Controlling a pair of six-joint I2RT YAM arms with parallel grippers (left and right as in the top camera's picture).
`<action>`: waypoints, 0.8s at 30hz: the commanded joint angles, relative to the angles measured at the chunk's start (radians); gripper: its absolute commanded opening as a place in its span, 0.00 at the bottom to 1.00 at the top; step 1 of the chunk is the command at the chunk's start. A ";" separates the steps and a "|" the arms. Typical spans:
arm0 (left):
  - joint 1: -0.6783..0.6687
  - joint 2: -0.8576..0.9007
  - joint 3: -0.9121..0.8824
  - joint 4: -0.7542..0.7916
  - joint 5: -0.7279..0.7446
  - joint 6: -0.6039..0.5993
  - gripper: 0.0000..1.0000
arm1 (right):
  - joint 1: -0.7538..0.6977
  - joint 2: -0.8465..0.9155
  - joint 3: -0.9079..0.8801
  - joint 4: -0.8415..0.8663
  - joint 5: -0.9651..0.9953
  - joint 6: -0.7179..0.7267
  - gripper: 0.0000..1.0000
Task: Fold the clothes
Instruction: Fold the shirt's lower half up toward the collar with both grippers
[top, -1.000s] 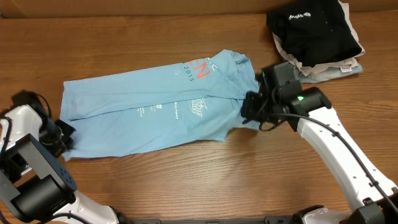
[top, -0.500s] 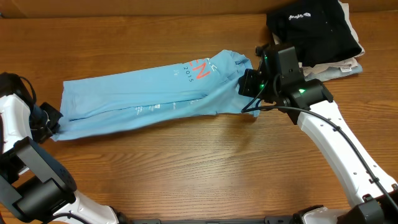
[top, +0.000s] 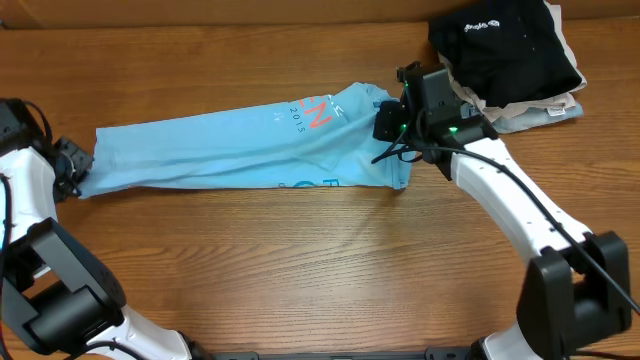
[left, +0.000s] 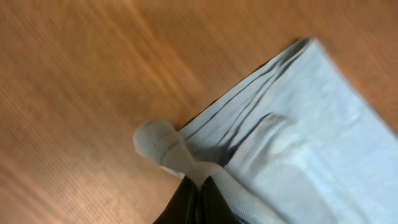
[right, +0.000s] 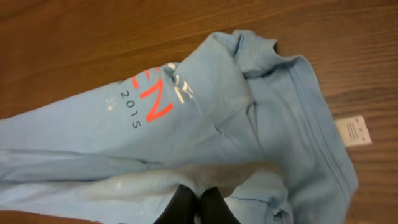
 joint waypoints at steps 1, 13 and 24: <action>-0.015 0.013 0.021 0.027 -0.003 0.026 0.05 | -0.005 0.019 0.026 0.043 0.015 -0.019 0.04; -0.020 0.077 0.021 0.098 -0.002 0.026 1.00 | -0.010 0.077 0.026 0.137 0.106 -0.019 0.72; -0.018 0.085 0.019 0.020 0.010 0.216 1.00 | -0.023 0.008 0.026 0.010 -0.001 -0.076 1.00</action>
